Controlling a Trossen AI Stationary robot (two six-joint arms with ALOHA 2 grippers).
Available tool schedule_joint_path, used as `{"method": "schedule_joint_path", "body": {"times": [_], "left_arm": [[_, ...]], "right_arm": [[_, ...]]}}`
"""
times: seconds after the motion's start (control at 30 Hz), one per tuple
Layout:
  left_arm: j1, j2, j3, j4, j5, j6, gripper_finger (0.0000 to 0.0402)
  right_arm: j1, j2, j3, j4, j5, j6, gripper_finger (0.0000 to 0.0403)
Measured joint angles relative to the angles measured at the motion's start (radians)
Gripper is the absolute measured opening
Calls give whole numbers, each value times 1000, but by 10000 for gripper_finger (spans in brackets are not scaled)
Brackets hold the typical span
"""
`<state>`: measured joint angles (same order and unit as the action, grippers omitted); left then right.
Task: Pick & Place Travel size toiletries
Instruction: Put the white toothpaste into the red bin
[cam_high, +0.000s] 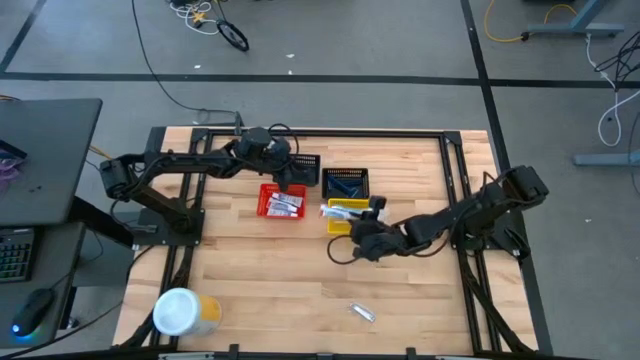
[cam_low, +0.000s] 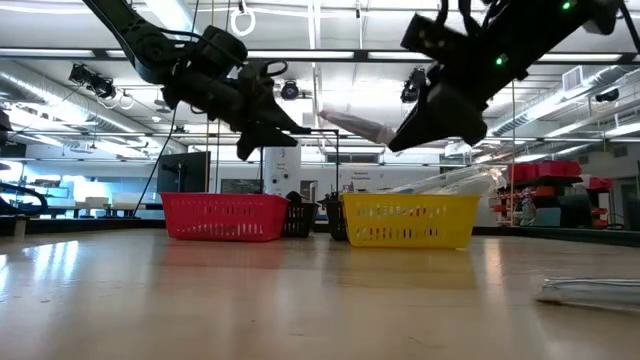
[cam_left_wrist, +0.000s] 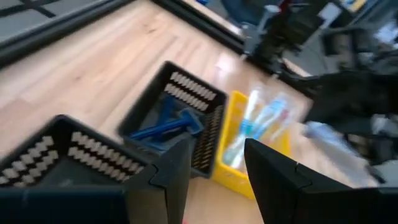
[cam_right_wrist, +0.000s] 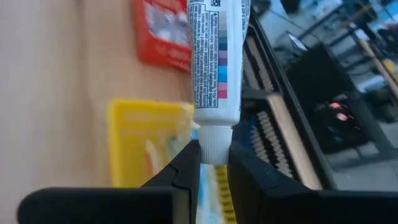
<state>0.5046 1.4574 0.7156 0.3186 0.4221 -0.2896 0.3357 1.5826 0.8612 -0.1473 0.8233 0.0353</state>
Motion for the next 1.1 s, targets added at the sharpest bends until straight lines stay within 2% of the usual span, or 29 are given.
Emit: {"method": "schedule_joint_path", "body": {"times": [0.23,0.33,0.43,0.53,0.63,0.77,0.93,1.1], "left_arm": [[-97,0,0,32,51,-22,160],[-156,0,0,57,49,-21,160],[-210,0,0,82,-30,-42,160],[-244,0,0,103,-147,-135,160],[-254,0,0,105,-206,-202,160],[-254,0,0,107,-238,-227,160],[-254,0,0,113,-257,-214,160],[-254,0,0,150,-249,-152,150]], "right_arm": [[-57,0,0,-130,22,32,66],[-95,0,0,-123,30,35,66],[-125,0,0,-72,33,28,67],[-147,1,0,-1,29,-19,67],[-159,1,0,77,15,-71,67],[-160,1,0,155,12,-135,67],[-160,1,0,168,7,-141,67],[-167,2,0,190,-67,-156,67]]}}
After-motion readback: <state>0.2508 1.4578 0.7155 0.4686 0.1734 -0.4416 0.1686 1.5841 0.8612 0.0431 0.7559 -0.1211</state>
